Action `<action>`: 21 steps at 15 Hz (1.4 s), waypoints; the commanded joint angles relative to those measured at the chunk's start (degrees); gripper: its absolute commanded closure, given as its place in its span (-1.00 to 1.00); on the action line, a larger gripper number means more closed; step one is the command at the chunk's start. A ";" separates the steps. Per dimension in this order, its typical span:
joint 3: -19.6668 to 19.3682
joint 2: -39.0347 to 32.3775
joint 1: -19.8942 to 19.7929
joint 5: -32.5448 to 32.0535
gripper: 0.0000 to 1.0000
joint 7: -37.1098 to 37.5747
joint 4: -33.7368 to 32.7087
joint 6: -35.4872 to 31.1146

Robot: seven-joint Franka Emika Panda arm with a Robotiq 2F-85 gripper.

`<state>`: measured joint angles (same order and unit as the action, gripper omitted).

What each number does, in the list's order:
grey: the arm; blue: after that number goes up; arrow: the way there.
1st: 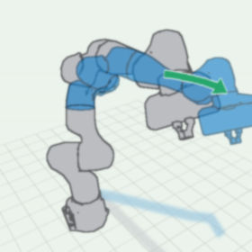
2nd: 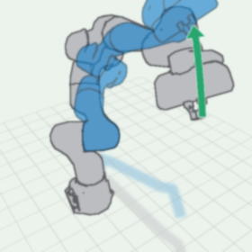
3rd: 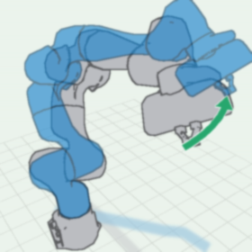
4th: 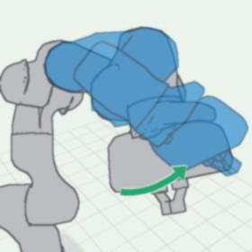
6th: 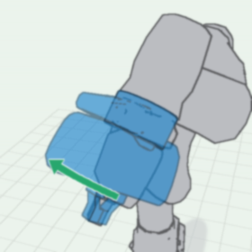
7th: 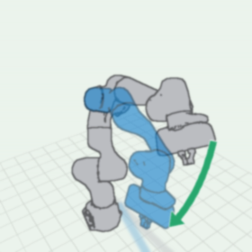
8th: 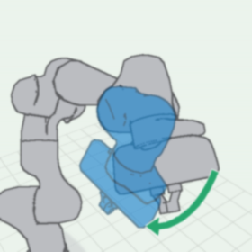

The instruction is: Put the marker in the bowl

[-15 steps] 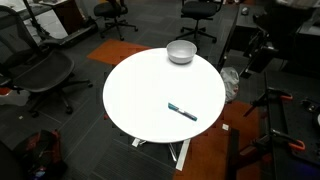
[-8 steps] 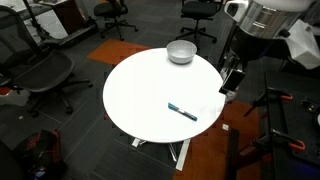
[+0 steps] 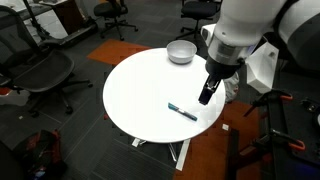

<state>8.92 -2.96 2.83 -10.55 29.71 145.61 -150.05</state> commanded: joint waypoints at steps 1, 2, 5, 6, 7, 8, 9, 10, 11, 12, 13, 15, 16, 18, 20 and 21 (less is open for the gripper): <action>-2.12 -6.19 2.92 -2.35 -1.00 4.66 -4.59 -0.87; -2.60 -7.63 3.65 -1.92 -1.00 4.77 -5.45 -1.25; -3.99 -11.18 5.29 -0.64 -1.00 2.57 -7.55 -2.46; -4.33 -12.39 5.58 0.10 -1.00 1.59 -8.17 -3.04; -4.70 -13.22 5.88 0.61 -1.00 0.94 -8.63 -3.79; -5.00 -14.21 6.09 1.16 -1.00 0.27 -9.04 -4.69; -5.41 -15.23 6.38 1.38 -1.00 -0.07 -9.44 -5.61; -5.76 -16.14 6.58 1.79 -1.00 -0.52 -9.89 -6.34; -6.10 -16.93 6.76 2.16 -1.00 -0.87 -10.23 -6.94; -6.32 -17.69 6.82 2.67 -1.00 -1.64 -10.58 -7.31; -6.56 -18.40 6.89 3.17 -1.00 -2.20 -10.96 -7.67; -7.02 -19.71 7.09 3.98 -1.00 -3.44 -11.65 -8.16; -7.14 -20.23 7.16 4.47 -1.00 -4.20 -11.90 -8.35; -7.32 -21.19 7.31 5.21 -1.00 -5.12 -12.60 -8.29; -7.56 -21.97 7.54 5.49 -1.00 -5.60 -13.09 -8.32; -7.64 -22.29 7.61 5.70 -1.00 -5.75 -13.31 -8.32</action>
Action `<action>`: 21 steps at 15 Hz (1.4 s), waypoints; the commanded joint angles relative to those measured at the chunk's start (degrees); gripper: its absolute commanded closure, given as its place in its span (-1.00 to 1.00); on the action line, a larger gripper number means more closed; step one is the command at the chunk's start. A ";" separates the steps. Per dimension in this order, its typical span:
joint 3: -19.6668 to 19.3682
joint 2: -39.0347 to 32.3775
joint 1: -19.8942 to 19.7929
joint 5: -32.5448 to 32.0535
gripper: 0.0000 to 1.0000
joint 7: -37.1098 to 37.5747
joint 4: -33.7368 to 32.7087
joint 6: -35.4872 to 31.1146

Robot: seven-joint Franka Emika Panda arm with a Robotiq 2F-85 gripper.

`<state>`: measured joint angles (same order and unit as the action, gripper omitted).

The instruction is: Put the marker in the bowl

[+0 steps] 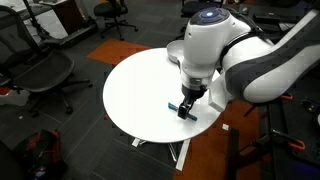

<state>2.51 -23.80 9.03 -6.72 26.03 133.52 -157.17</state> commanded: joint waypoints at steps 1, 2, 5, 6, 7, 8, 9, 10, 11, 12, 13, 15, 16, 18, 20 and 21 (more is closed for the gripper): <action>-1.48 -1.82 1.63 1.80 -1.00 -1.99 -1.47 -1.25; -1.72 -2.18 1.85 1.73 -1.00 -1.88 -1.71 -1.25; -2.15 -3.20 2.22 1.77 -1.00 -1.89 -2.35 -1.25; -2.19 -3.55 2.23 1.86 -1.00 -1.97 -2.57 -1.22; -2.21 -3.94 2.27 1.95 -1.00 -2.03 -2.83 -1.18; -2.28 -4.32 2.36 1.98 -1.00 -1.99 -3.11 -1.14; -2.31 -4.69 2.42 2.02 -1.00 -2.04 -3.36 -1.13; -2.30 -5.02 2.44 2.10 -1.00 -2.10 -3.60 -1.10; -2.34 -5.37 2.49 2.14 -0.94 -2.14 -3.86 -1.05; -2.43 -5.69 2.58 2.12 -0.47 -2.08 -4.10 -1.06; -2.51 -5.97 2.66 2.08 -0.46 -2.07 -4.33 -1.06; -2.50 -6.44 2.67 2.20 -0.23 -2.15 -4.76 -0.99; -2.47 -6.67 2.63 2.30 -0.04 -2.22 -4.96 -0.95; -2.39 -6.95 2.55 2.50 0.28 -2.36 -5.26 -0.87; -2.28 -7.09 2.45 2.71 0.57 -2.52 -5.51 -0.78; -2.23 -7.08 2.47 2.93 0.71 -2.59 -5.69 -0.74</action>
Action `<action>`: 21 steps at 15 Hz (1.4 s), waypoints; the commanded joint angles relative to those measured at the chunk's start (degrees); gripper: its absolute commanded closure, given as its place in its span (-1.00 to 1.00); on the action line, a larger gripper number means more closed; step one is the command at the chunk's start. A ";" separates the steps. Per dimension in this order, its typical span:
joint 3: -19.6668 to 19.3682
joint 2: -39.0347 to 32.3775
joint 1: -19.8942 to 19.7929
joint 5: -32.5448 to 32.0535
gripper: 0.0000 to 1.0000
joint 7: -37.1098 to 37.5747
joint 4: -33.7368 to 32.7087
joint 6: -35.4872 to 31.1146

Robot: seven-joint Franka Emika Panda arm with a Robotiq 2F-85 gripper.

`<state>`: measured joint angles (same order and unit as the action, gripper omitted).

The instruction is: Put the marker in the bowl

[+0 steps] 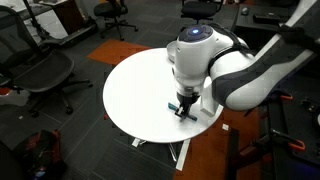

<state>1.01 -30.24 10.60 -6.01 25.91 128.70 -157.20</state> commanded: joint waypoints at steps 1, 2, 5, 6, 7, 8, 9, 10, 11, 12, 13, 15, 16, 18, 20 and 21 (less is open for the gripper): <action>-0.70 -0.66 0.92 2.43 0.88 -2.54 -0.94 -0.68; -0.66 -0.63 0.94 2.63 0.99 -2.63 -0.98 -0.68; -0.72 0.68 0.84 2.98 0.91 -2.57 -0.36 -0.38; -0.73 1.35 0.66 3.18 0.91 -2.61 -0.07 -0.20; -1.07 2.08 0.74 3.14 0.91 -2.38 0.18 0.15; -1.03 3.13 0.35 3.40 0.91 -2.68 0.63 0.24; -1.46 3.93 0.41 3.30 0.91 -2.51 0.77 0.64; -1.63 5.27 0.09 3.40 0.91 -2.78 1.05 1.28; -2.25 6.22 0.22 3.09 0.91 -2.44 1.05 1.89; -2.23 7.64 -0.36 3.27 0.91 -3.04 1.22 2.36; -2.56 8.90 -0.63 3.06 0.91 -3.32 1.29 2.68; -3.38 11.19 -1.25 2.37 0.91 -4.25 1.04 3.80; -3.70 12.24 -1.71 2.20 0.91 -4.93 0.77 4.51; -4.61 14.06 -2.94 1.86 0.91 -5.97 -0.17 6.25; -5.13 15.35 -4.67 2.04 0.91 -7.41 -1.42 8.08; -5.33 15.80 -5.52 2.09 0.91 -8.16 -2.09 9.01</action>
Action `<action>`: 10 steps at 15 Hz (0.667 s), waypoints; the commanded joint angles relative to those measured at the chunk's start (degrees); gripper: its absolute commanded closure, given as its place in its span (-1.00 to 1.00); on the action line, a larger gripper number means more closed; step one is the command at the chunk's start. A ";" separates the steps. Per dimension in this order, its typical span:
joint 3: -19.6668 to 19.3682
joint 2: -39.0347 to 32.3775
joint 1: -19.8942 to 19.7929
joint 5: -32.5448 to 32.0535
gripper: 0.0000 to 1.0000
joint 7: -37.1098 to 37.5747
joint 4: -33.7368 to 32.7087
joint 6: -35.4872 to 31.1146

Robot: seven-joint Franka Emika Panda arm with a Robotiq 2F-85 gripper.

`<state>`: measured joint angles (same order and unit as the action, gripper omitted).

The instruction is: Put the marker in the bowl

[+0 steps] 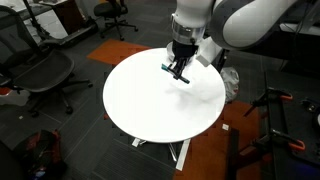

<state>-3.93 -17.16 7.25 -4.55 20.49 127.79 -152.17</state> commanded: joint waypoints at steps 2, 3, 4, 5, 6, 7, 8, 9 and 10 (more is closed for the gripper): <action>-0.99 3.09 -3.79 0.41 0.91 -3.83 -3.08 6.01; -1.22 3.02 -4.69 0.40 0.91 -4.54 -4.16 6.97; -1.50 2.82 -5.55 0.43 0.91 -5.18 -5.48 8.04; -1.80 2.52 -6.19 0.24 0.91 -5.67 -6.60 8.91; -2.06 2.15 -6.91 0.34 0.91 -6.11 -7.83 9.75; -2.31 1.75 -7.54 0.33 0.91 -6.67 -9.02 10.55; -2.52 1.29 -8.21 0.44 0.91 -6.98 -10.24 11.32; -2.72 0.81 -8.79 0.36 0.91 -7.35 -11.33 11.87; -2.97 0.27 -9.33 0.39 0.91 -7.36 -12.51 12.54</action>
<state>-6.44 -15.14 -0.74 -4.56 14.77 119.51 -142.93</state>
